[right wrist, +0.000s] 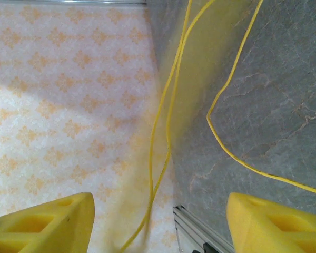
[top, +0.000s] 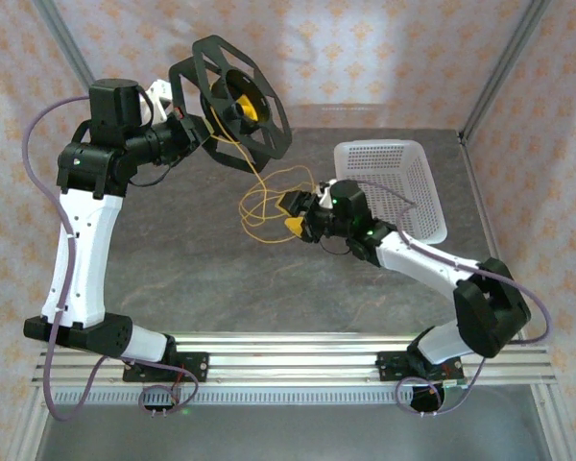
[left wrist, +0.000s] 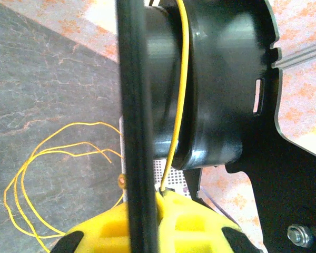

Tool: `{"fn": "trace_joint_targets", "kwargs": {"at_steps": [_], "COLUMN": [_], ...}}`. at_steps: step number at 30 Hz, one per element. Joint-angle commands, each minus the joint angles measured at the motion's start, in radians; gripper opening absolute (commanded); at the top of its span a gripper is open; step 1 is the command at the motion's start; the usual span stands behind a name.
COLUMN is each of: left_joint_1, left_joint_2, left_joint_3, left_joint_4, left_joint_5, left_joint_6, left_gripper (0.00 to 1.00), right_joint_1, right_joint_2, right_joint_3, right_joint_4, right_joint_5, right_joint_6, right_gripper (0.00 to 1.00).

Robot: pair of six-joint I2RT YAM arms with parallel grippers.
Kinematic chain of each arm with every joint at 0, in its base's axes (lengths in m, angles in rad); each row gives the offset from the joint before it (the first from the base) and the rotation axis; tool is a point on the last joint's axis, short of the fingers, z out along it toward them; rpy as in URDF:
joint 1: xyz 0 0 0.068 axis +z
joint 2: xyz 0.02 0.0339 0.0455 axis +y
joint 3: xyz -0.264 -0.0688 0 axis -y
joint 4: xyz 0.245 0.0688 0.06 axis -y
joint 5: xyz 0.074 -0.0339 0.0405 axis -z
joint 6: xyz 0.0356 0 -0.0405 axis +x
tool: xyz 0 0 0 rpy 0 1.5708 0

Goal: Wrap the cables

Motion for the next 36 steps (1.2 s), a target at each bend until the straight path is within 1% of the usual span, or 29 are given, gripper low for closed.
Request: {"fn": "trace_joint_targets", "kwargs": {"at_steps": [1,3,5,6,7,9,10,13,15,16,18,21,25,30,33,36], "left_joint_1": [-0.003,-0.002,-0.003,-0.003,-0.003,-0.003,-0.003,-0.002,-0.005,-0.008,-0.022,-0.062,-0.110,-0.143,-0.180,-0.220], "left_joint_2": [-0.051,-0.057,-0.064,-0.070,-0.074,-0.082,-0.087,-0.112,-0.129,-0.133,-0.142,-0.162,-0.187,-0.219,-0.237,-0.263], "left_joint_3": [0.008,0.006,-0.001,-0.005,-0.010,-0.018,-0.023,-0.057,-0.086,-0.096,-0.115,-0.146,-0.186,-0.226,-0.229,-0.245], "left_joint_4": [0.116,0.114,0.117,0.119,0.118,0.114,0.111,0.116,0.125,0.121,0.113,0.099,0.070,0.042,0.010,-0.047], "left_joint_5": [0.039,0.044,0.047,0.048,0.048,0.055,0.059,0.082,0.106,0.114,0.127,0.127,0.103,0.106,0.103,0.085], "left_joint_6": [0.033,0.035,0.035,0.036,0.038,0.046,0.051,0.069,0.084,0.094,0.118,0.175,0.251,0.301,0.344,0.398], "left_gripper": [0.00,0.00,0.00,0.00,0.00,0.00,0.00,0.00,0.00,0.00,0.00,0.00,0.00,0.00,0.00,0.00], "right_joint_1": [-0.012,-0.015,-0.017,-0.017,-0.020,-0.040,-0.056,-0.139,-0.214,-0.250,-0.329,-0.409,-0.470,-0.488,-0.493,-0.515], "right_joint_2": [0.029,0.051,0.075,0.087,0.095,0.098,0.092,0.058,0.034,0.025,0.005,-0.015,-0.026,0.014,0.049,0.057], "right_joint_3": [0.063,0.084,0.102,0.110,0.115,0.118,0.120,0.137,0.168,0.178,0.218,0.298,0.412,0.564,0.626,0.642], "right_joint_4": [0.046,0.040,0.044,0.043,0.047,0.035,0.017,-0.100,-0.195,-0.215,-0.279,-0.392,-0.518,-0.677,-0.725,-0.728], "right_joint_5": [0.024,0.026,0.023,0.019,0.020,0.022,0.026,0.062,0.079,0.081,0.094,0.147,0.240,0.385,0.456,0.485], "right_joint_6": [0.035,0.035,0.040,0.045,0.054,0.058,0.055,-0.002,-0.049,-0.060,-0.085,-0.137,-0.219,-0.346,-0.402,-0.417], "right_gripper": [0.67,0.65,0.57,0.46,0.28,0.04,0.00,0.00,0.00,0.00,0.00,0.00,0.00,0.00,0.00,0.00]}}
